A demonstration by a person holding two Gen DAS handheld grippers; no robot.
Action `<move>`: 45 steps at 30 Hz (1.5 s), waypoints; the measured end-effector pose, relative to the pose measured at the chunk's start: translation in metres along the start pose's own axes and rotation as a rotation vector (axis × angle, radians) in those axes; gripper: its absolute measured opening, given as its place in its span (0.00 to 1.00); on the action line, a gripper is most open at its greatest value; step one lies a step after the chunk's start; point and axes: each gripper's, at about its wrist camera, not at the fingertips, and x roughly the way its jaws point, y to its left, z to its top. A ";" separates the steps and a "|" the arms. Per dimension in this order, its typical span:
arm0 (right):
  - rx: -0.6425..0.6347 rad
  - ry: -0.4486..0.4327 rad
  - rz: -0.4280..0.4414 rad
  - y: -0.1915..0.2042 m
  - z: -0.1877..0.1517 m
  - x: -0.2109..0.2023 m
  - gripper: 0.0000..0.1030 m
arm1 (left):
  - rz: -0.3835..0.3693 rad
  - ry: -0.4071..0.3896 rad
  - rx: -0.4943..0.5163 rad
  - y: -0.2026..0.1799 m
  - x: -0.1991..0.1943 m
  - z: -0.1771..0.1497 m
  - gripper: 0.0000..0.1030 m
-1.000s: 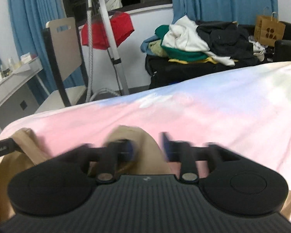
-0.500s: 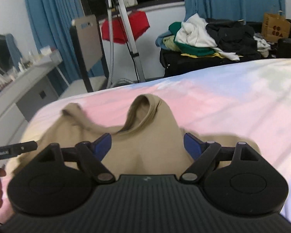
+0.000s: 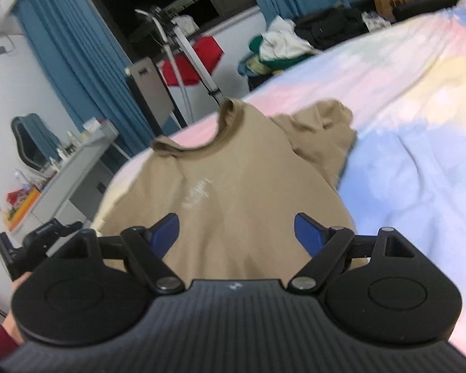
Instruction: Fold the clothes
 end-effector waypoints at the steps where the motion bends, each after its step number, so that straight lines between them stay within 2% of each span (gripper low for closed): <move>1: 0.010 0.013 -0.004 -0.004 0.000 0.006 0.81 | -0.001 -0.002 -0.019 0.004 0.004 0.001 0.58; 5: 0.027 0.046 0.012 -0.006 -0.002 0.032 0.81 | -0.039 -0.032 -0.097 0.019 0.029 0.001 0.53; 8: 0.039 0.071 0.025 -0.008 -0.003 0.051 0.80 | -0.072 -0.018 -0.071 0.018 0.057 -0.003 0.49; 9: 0.034 0.080 0.025 -0.008 -0.005 0.056 0.80 | -0.073 -0.011 -0.052 0.014 0.065 -0.003 0.45; 11: 0.022 0.097 0.024 -0.008 -0.007 0.065 0.80 | -0.051 -0.006 -0.011 0.004 0.074 0.001 0.37; 13: 0.031 0.122 0.028 -0.009 -0.007 0.074 0.80 | -0.029 -0.001 0.031 -0.006 0.083 0.006 0.08; 14: 0.034 0.130 0.028 -0.009 -0.006 0.078 0.80 | -0.017 0.001 0.051 -0.011 0.088 0.008 0.05; 18: 0.014 0.122 0.005 -0.006 -0.006 0.084 0.80 | 0.031 0.008 0.138 -0.031 0.105 0.019 0.03; 24: 0.026 0.104 0.004 -0.011 -0.001 0.080 0.80 | 0.217 -0.072 0.390 -0.092 0.098 0.081 0.03; 27: 0.021 0.090 -0.011 -0.013 0.003 0.082 0.80 | 0.313 -0.075 0.453 -0.106 0.104 0.091 0.06; 29: 0.024 0.088 -0.010 -0.014 0.004 0.082 0.80 | 0.323 -0.071 0.424 -0.105 0.101 0.088 0.13; 31: 0.023 0.084 -0.010 -0.014 0.005 0.081 0.80 | 0.324 -0.074 0.372 -0.096 0.091 0.079 0.34; 35: 0.039 0.081 0.007 -0.016 0.006 0.074 0.80 | 0.264 -0.029 0.186 -0.054 0.060 0.057 0.36; 37: 0.047 0.078 0.016 -0.016 0.006 0.070 0.80 | 0.205 -0.009 0.016 -0.026 0.040 0.039 0.46; 41: 0.041 0.076 0.022 -0.015 0.005 0.064 0.80 | 0.060 0.031 -0.255 0.022 0.020 -0.003 0.48; 43: 0.037 0.079 0.025 -0.014 0.002 0.062 0.80 | -0.028 0.074 -0.323 0.032 0.027 -0.013 0.47; 45: 0.041 0.091 0.025 -0.015 0.000 0.062 0.80 | -0.094 0.055 -0.285 0.026 0.033 -0.015 0.48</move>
